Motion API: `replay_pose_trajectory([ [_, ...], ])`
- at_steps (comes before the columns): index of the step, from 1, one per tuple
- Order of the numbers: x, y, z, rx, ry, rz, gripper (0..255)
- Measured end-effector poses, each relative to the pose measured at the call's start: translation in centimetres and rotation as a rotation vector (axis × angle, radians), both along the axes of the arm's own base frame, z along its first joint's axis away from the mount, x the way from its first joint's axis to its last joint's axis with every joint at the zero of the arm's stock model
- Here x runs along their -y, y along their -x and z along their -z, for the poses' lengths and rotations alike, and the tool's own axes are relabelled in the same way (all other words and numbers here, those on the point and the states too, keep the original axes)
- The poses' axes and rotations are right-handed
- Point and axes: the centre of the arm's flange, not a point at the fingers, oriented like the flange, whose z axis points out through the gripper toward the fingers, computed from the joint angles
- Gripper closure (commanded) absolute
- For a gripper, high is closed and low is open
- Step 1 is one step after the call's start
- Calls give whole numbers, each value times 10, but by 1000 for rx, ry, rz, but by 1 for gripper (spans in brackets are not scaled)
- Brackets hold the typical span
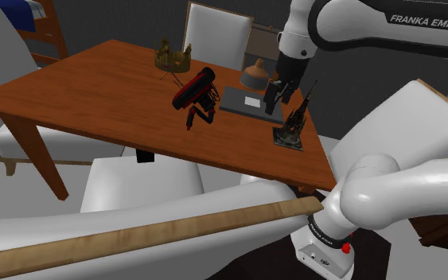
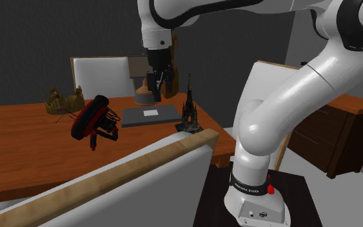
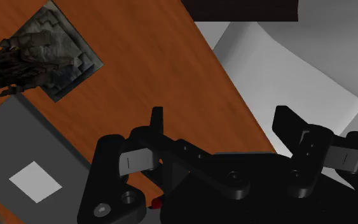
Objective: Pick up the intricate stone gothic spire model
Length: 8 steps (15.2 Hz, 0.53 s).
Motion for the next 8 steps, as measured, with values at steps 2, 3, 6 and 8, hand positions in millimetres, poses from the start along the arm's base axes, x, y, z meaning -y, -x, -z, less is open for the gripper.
replay_pose_trajectory([
  [2,6,1,1,16,2,12,0],
  [3,16,4,5,40,5,31,0],
  [6,49,12,15,135,17,101,0],
  [8,71,19,22,204,25,150,0],
])
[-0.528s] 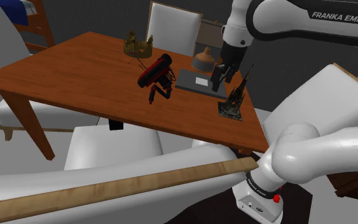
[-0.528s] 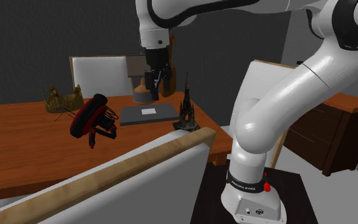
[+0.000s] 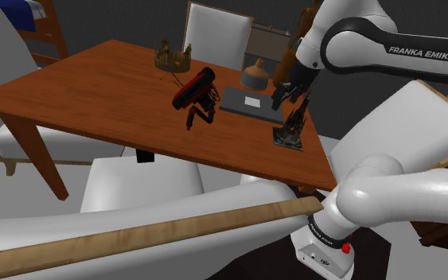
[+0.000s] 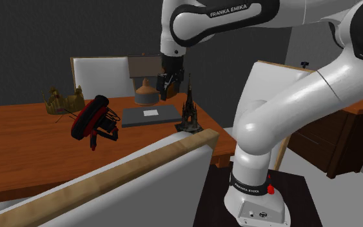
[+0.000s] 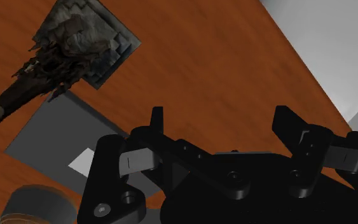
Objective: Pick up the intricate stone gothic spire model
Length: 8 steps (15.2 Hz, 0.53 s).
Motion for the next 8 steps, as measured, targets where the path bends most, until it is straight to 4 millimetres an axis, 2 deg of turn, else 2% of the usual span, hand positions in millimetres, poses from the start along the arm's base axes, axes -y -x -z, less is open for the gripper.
replay_pose_trajectory([
  [5,60,26,22,172,22,125,0],
  [8,89,36,31,275,34,200,0],
])
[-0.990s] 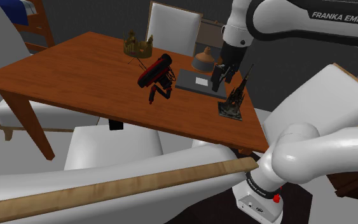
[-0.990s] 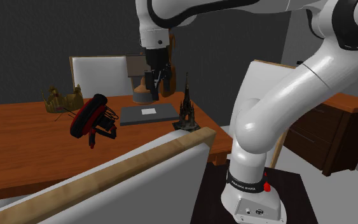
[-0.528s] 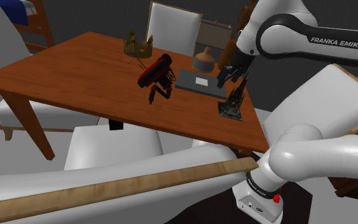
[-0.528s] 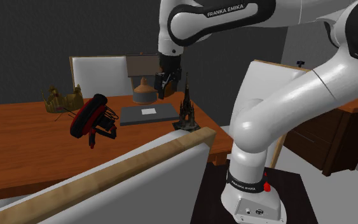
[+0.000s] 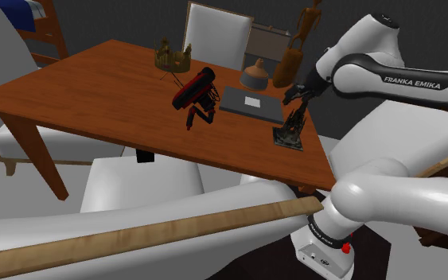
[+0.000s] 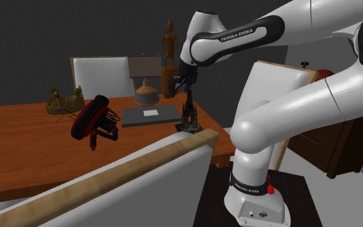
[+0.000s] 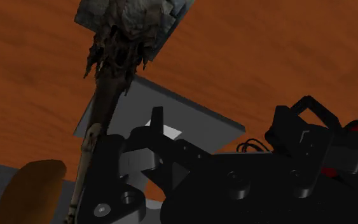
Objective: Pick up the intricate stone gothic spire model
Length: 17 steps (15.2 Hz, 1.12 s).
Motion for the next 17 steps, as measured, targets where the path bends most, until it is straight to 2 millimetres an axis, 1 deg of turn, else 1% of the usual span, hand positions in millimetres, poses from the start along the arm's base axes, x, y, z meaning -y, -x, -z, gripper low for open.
replay_pose_trajectory([
  [3,34,16,12,104,13,75,0],
  [4,45,24,17,139,18,100,0],
  [7,73,39,35,241,30,173,0],
  [10,84,44,49,275,37,195,0],
  [15,85,46,73,280,38,198,0],
  [16,85,46,76,281,38,199,0],
  [17,85,46,77,281,38,198,255],
])
